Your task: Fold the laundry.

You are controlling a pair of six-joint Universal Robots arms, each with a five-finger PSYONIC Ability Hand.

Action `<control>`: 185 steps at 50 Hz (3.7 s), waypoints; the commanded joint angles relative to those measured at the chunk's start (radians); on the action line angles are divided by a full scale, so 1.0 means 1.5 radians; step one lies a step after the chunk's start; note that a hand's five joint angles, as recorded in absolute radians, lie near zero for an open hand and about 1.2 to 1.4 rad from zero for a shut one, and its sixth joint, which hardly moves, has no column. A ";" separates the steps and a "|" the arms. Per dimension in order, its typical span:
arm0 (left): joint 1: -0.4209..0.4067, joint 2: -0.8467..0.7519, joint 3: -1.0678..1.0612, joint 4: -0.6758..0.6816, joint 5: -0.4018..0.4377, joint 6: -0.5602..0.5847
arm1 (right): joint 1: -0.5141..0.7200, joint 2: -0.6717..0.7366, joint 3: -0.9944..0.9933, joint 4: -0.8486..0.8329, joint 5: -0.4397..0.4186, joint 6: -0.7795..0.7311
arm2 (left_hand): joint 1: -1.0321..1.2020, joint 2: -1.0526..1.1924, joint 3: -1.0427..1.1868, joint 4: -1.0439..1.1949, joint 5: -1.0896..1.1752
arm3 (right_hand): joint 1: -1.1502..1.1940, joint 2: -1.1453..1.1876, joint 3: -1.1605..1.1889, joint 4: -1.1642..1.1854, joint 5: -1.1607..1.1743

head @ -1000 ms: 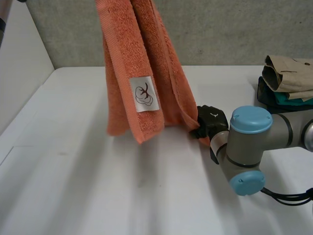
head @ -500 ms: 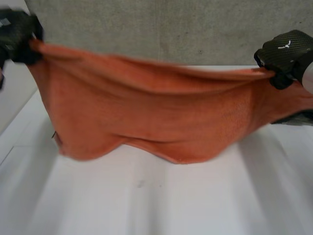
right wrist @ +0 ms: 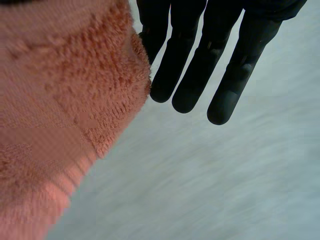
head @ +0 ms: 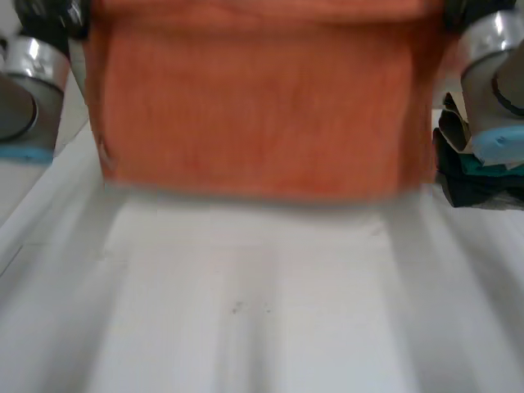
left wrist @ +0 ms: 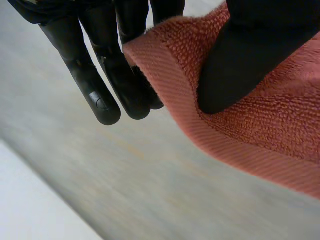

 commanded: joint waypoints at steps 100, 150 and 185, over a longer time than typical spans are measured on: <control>0.017 0.049 -0.248 -0.020 -0.084 0.009 | 0.004 0.060 0.210 -0.008 -0.093 0.052 | 0.166 0.132 0.135 0.130 0.170 | 0.171 0.142 0.137 0.131 0.157; 0.083 0.380 -0.718 -0.300 -0.006 0.113 | -0.162 -0.152 0.528 0.536 -0.080 -0.191 | 0.166 0.132 0.135 0.130 0.170 | 0.171 0.142 0.137 0.131 0.157; 0.011 0.022 -0.384 -0.219 -0.043 0.253 | -0.069 0.133 0.225 0.154 -0.009 -0.081 | 0.166 0.132 0.135 0.130 0.170 | 0.171 0.142 0.137 0.131 0.157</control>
